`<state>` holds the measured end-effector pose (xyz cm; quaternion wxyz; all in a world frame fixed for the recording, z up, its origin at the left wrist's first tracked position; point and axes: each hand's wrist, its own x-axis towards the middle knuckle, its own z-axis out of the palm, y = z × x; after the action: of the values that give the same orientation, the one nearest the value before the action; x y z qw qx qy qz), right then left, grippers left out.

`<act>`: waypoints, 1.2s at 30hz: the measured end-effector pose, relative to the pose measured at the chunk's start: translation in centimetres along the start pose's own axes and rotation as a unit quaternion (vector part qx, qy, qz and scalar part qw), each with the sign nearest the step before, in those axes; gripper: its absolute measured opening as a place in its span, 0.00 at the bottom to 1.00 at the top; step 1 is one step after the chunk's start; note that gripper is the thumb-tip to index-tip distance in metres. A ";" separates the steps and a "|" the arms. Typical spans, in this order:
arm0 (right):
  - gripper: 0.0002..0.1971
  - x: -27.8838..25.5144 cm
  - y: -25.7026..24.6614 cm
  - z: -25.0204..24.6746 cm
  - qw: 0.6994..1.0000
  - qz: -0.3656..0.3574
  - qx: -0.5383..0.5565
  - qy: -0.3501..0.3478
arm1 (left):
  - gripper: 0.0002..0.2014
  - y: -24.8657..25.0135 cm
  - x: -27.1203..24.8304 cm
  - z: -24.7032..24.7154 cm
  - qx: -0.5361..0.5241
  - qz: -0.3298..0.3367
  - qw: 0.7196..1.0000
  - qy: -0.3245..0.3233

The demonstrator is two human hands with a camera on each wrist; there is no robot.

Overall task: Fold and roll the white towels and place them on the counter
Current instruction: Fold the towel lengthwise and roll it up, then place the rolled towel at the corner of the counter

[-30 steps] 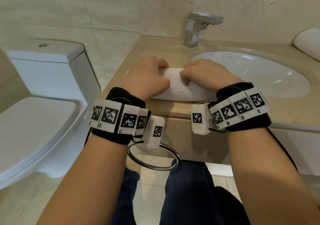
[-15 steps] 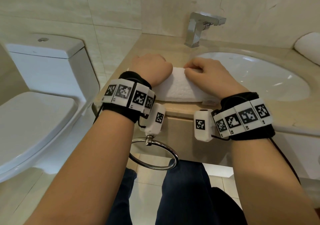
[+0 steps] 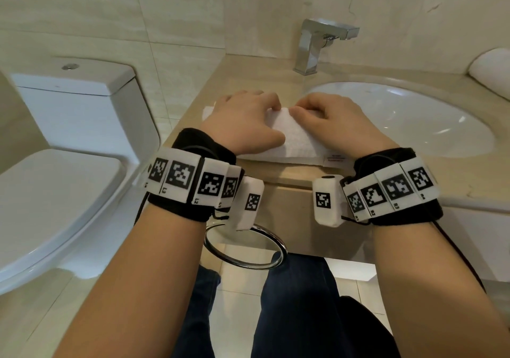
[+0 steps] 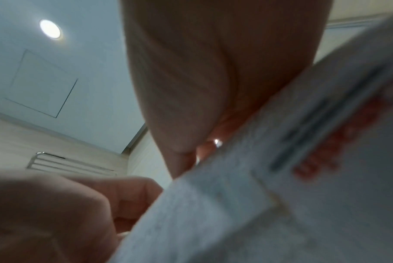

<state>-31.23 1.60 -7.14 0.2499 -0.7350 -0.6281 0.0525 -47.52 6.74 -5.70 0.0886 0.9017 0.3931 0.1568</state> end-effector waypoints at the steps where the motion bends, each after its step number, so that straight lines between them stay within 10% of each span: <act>1: 0.24 -0.2 0.3 -0.1 1.000 0.001 -0.004 -0.016 | 0.24 0.1 0.0 0.0 0.001 -0.002 1.000 -0.003; 5: 0.41 -0.6 0.6 -0.7 0.994 0.011 -0.058 -0.094 | 0.25 0.4 0.0 0.0 0.004 -0.016 1.000 -0.009; 12: 0.43 -0.6 -0.6 -0.6 0.986 0.011 -0.128 -0.107 | 0.26 0.7 -0.1 0.5 -0.008 -0.038 0.999 0.025; 19: 0.35 -0.7 -1.0 -0.6 0.993 0.040 -0.084 -0.074 | 0.12 0.8 -1.2 0.7 -0.114 -0.104 0.965 0.213; 28: 0.30 -0.3 -0.6 -0.7 0.990 0.080 -0.119 -0.018 | 0.11 2.0 0.0 0.2 -0.294 -0.203 0.933 0.035; 36: 0.27 -1.2 1.3 -3.2 0.982 0.109 -0.132 0.080 | 0.26 6.0 4.3 1.2 -0.623 -0.233 0.746 -0.030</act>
<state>-29.08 -0.63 -5.17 0.1928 -0.8275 -0.5235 -0.0628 -40.25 5.83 -4.23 0.6765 0.5302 0.4028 0.3147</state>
